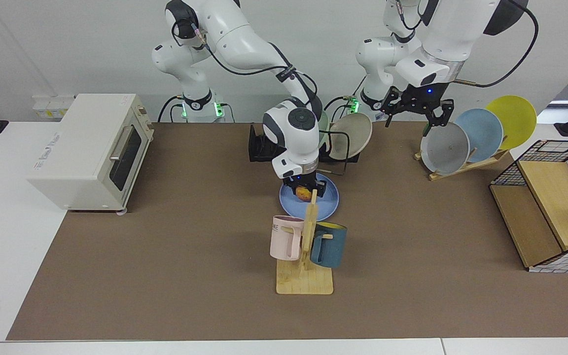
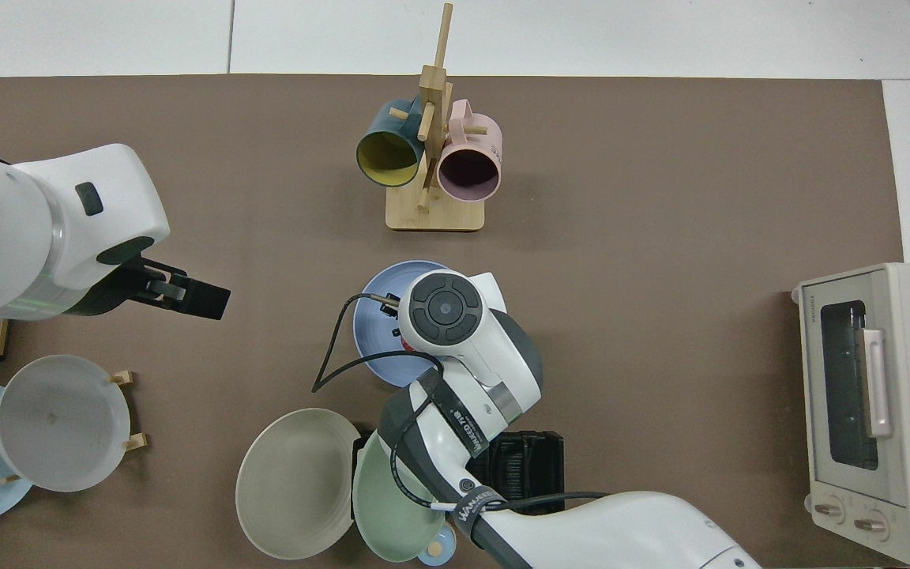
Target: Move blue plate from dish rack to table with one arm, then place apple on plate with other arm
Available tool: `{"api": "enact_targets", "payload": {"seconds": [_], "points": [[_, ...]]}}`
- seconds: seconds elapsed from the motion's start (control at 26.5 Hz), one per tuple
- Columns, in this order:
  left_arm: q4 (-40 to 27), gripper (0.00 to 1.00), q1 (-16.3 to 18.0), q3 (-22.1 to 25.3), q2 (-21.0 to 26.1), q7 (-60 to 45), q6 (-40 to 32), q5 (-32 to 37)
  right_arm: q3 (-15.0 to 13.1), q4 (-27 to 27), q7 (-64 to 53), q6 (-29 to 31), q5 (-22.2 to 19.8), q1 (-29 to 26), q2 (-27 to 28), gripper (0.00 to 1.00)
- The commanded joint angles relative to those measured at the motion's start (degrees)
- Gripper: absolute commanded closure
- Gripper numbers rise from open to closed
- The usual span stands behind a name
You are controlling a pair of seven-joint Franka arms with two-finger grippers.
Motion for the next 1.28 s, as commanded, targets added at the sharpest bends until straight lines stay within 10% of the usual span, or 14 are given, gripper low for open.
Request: {"api": "enact_targets", "payload": {"seconds": [0.0,0.3,1.25], "points": [[1.7,0.0,-0.4,0.4,0.1,-0.9,-2.5,1.7,-0.2,1.4,1.4,-0.7,1.4,0.6,0.0,0.0],[1.7,0.0,-0.6,2.5,0.1,-4.7,-2.5,1.7,-1.1,2.8,-4.2,-6.1,1.1,-1.0,-4.1,0.0],[1.5,0.0,-1.8,8.3,-0.3,-3.4,-2.5,1.6,-1.1,0.7,-62.8,-16.4,-2.2,-32.4,-22.6,0.0]]}}
